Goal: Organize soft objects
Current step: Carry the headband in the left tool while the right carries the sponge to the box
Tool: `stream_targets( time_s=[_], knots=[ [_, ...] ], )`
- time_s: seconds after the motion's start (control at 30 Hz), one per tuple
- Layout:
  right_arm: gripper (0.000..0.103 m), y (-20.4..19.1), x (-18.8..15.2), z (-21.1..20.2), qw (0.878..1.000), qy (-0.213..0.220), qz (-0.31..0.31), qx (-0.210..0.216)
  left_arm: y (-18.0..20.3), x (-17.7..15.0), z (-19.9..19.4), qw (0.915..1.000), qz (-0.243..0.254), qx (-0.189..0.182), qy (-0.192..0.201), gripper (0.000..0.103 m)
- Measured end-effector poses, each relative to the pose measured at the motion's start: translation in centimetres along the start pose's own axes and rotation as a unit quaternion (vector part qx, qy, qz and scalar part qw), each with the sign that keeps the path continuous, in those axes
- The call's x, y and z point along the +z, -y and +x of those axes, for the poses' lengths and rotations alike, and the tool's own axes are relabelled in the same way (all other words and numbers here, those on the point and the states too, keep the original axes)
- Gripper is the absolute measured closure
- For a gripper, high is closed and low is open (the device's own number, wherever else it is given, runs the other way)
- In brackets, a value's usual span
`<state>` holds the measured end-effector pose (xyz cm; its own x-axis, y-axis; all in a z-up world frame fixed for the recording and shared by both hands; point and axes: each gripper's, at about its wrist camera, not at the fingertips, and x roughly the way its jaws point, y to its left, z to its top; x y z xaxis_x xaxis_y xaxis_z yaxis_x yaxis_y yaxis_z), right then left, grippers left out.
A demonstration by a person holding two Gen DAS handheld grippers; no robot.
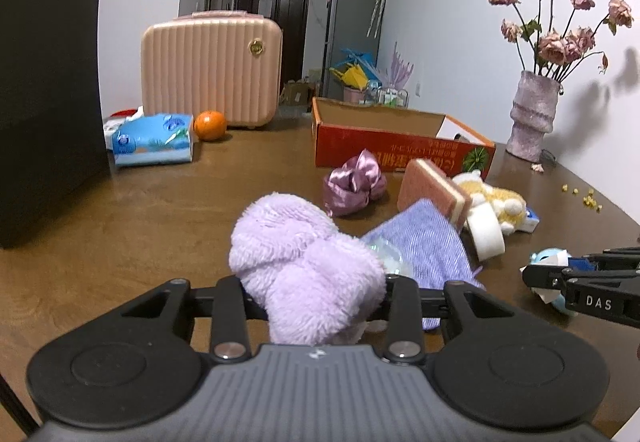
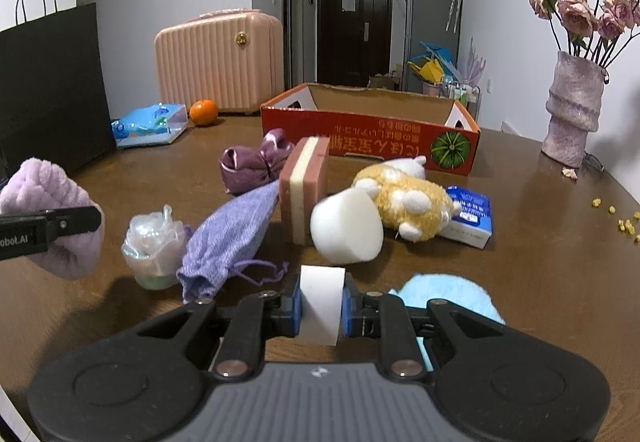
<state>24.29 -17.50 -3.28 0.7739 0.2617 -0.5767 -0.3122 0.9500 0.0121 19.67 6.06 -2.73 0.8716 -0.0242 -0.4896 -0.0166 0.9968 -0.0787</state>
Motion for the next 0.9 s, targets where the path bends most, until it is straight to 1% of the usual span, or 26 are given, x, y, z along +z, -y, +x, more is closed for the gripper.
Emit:
stream_targets(
  time_s=[0.17,0.4,0.53,0.9],
  knots=[
    [0.085,0.2,0.5,0.3,1.0,0.008,0.0,-0.001,0.3,1.1,0.1,0.9999,0.001,-0.003,0.012,0.066],
    [0.085,0.9,1.9,0.4,0.999,0.031,0.0,-0.008,0.7,2.9,0.8,0.9996,0.005,-0.003,0.028,0.066],
    [0.085,1.5,2.7,0.7,0.999,0.043,0.003,-0.013,1.0,4.1,1.5,0.9993,0.002,-0.014,0.034,0.066],
    [0.085,3.0,5.0,1.8,0.998,0.065,0.01,-0.02,2.8,6.9,3.7,0.9984,0.017,-0.025,0.048,0.066]
  ],
)
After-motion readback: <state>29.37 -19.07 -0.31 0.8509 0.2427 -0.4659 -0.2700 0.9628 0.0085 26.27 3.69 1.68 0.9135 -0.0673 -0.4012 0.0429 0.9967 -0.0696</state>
